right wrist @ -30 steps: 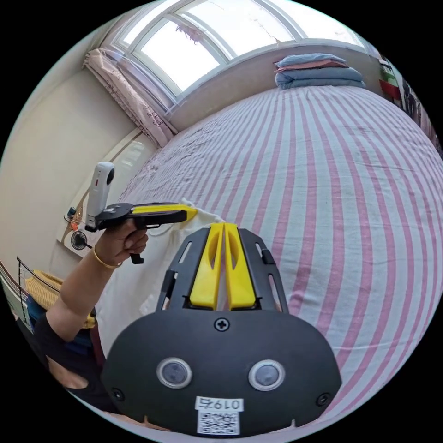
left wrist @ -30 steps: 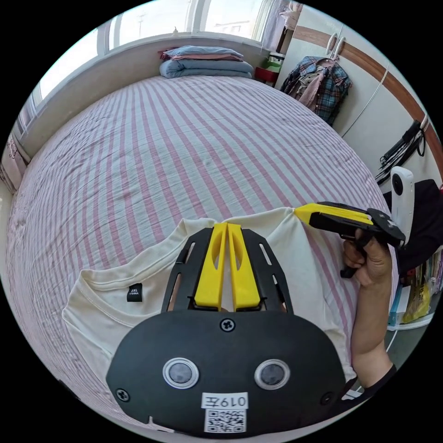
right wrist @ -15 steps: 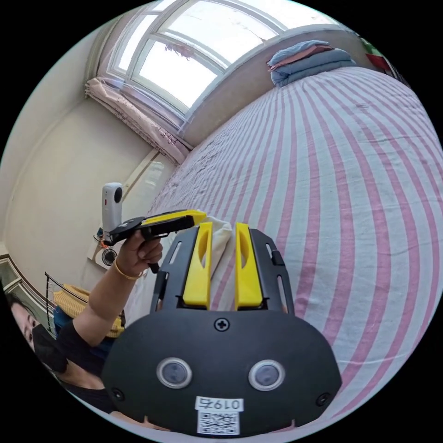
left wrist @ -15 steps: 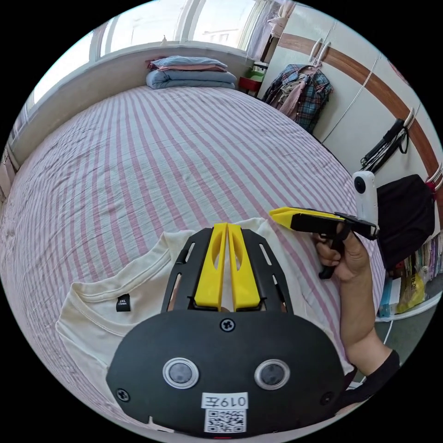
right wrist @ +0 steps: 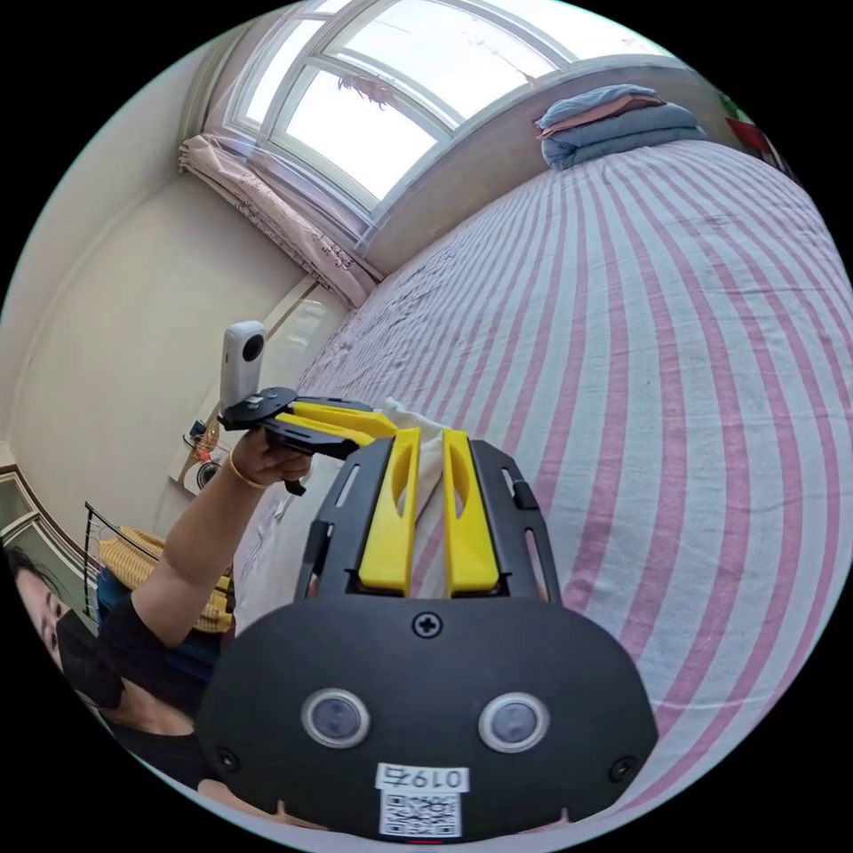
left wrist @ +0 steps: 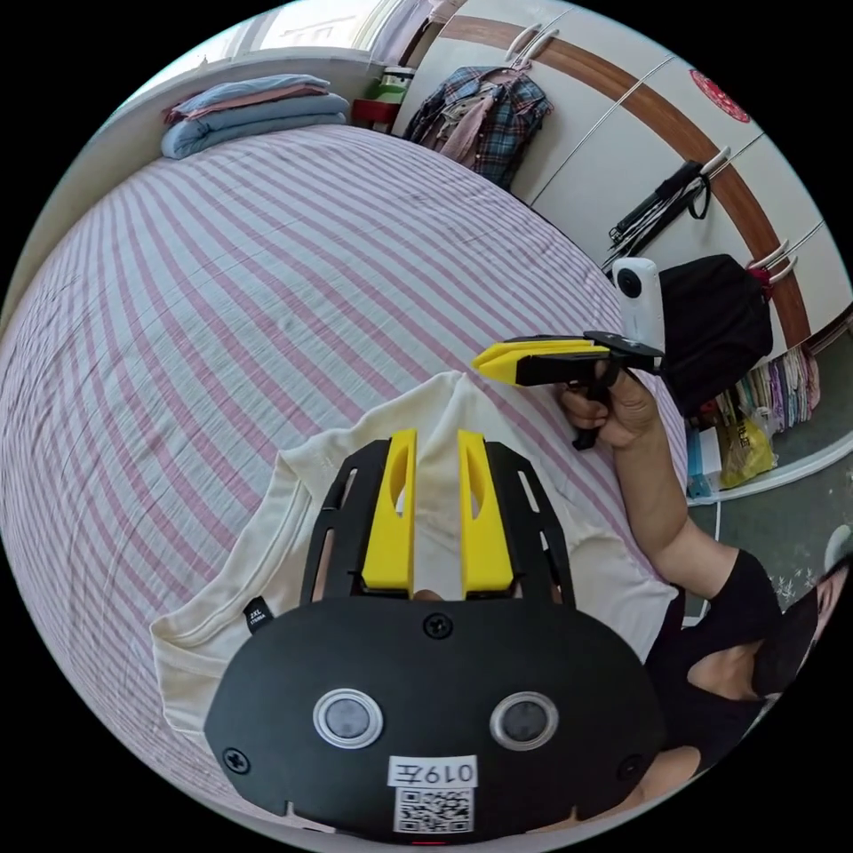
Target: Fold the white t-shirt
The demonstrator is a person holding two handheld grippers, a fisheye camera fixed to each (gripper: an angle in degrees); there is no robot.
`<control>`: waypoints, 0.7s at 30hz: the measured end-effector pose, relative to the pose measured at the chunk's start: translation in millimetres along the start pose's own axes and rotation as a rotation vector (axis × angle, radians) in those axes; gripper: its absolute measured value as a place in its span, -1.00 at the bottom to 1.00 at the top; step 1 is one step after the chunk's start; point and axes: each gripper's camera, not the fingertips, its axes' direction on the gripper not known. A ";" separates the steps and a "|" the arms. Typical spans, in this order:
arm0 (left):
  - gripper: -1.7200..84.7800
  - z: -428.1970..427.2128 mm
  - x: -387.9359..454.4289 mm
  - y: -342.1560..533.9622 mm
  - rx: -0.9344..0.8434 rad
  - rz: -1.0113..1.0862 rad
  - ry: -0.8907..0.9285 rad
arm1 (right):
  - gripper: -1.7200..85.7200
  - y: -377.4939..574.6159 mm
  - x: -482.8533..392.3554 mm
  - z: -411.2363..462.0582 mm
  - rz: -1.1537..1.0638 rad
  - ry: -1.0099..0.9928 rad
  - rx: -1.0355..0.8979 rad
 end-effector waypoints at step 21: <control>-0.90 -11.1 -54.2 25.7 -0.046 -0.090 -0.001 | -0.92 -28.8 -25.1 25.8 -0.026 0.090 -0.080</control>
